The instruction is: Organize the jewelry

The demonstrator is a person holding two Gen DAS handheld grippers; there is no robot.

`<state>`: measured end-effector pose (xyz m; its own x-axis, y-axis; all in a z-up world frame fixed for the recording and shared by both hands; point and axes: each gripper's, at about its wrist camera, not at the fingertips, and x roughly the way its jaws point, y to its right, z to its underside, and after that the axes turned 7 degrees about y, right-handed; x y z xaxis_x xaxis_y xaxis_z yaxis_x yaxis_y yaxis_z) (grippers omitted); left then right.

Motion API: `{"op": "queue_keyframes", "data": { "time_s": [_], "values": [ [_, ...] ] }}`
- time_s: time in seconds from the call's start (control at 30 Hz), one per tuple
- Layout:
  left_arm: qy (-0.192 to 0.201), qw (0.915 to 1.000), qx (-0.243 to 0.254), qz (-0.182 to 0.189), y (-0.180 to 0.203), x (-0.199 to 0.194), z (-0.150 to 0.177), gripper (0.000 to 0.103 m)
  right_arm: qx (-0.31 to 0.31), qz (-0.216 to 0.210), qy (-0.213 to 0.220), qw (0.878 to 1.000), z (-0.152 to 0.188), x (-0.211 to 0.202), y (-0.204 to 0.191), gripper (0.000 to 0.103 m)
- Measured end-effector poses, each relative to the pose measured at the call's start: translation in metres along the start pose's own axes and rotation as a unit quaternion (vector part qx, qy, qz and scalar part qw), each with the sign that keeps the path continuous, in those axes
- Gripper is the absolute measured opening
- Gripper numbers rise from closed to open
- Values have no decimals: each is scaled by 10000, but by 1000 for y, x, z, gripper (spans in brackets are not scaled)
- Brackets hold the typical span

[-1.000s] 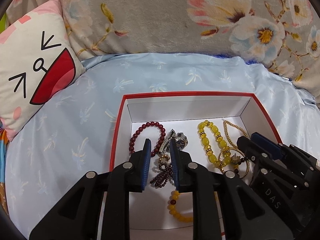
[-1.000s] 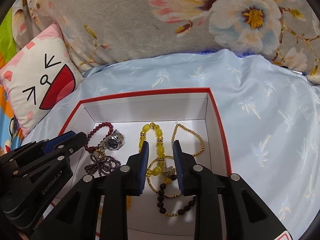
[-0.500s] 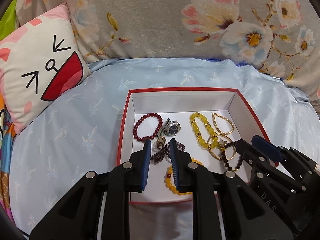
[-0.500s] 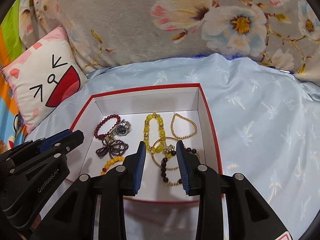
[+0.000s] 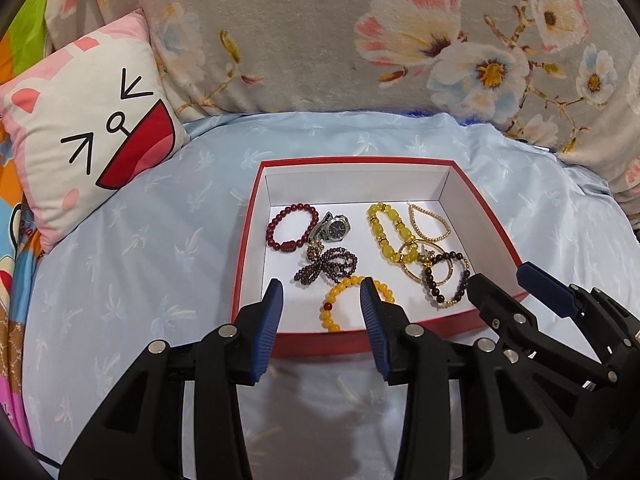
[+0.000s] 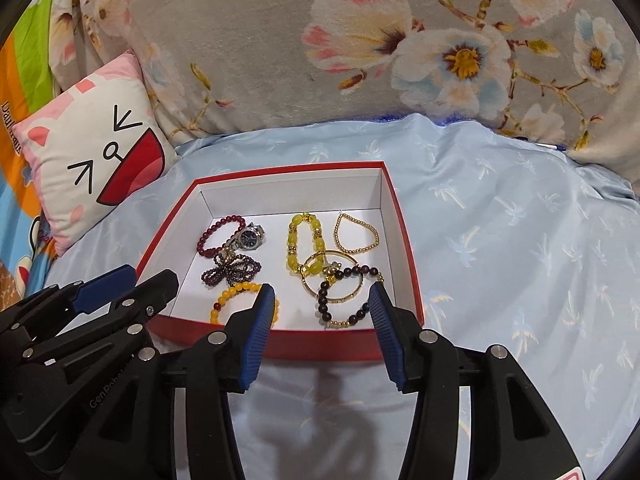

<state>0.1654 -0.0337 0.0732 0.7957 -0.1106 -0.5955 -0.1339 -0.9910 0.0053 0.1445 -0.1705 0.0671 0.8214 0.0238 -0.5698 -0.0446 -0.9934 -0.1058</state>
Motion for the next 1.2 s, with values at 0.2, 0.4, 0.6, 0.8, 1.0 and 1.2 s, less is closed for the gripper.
{"op": "queue_keyframes", "data": {
  "time_s": [0.2,0.4,0.6,0.8,1.0,1.2],
  "values": [
    [83,9995,-16,-303,-4,-12,7,60,88,170,21,9998,7,-11,6,64],
    [147,9986,-101,-495,-17,-22,12,77,128,300,41,9995,13,-19,13,75],
    [180,9971,-142,-727,-25,-28,16,92,91,390,82,9992,16,-27,13,84],
    [37,9962,-287,-821,-35,-29,23,94,6,445,35,9990,21,-33,11,84],
    [19,9958,-302,-866,-38,-34,29,94,159,313,30,9994,25,-39,14,84],
    [-12,9959,-343,-832,-40,-38,33,94,438,281,343,9981,26,-50,18,85]
  ]
}}
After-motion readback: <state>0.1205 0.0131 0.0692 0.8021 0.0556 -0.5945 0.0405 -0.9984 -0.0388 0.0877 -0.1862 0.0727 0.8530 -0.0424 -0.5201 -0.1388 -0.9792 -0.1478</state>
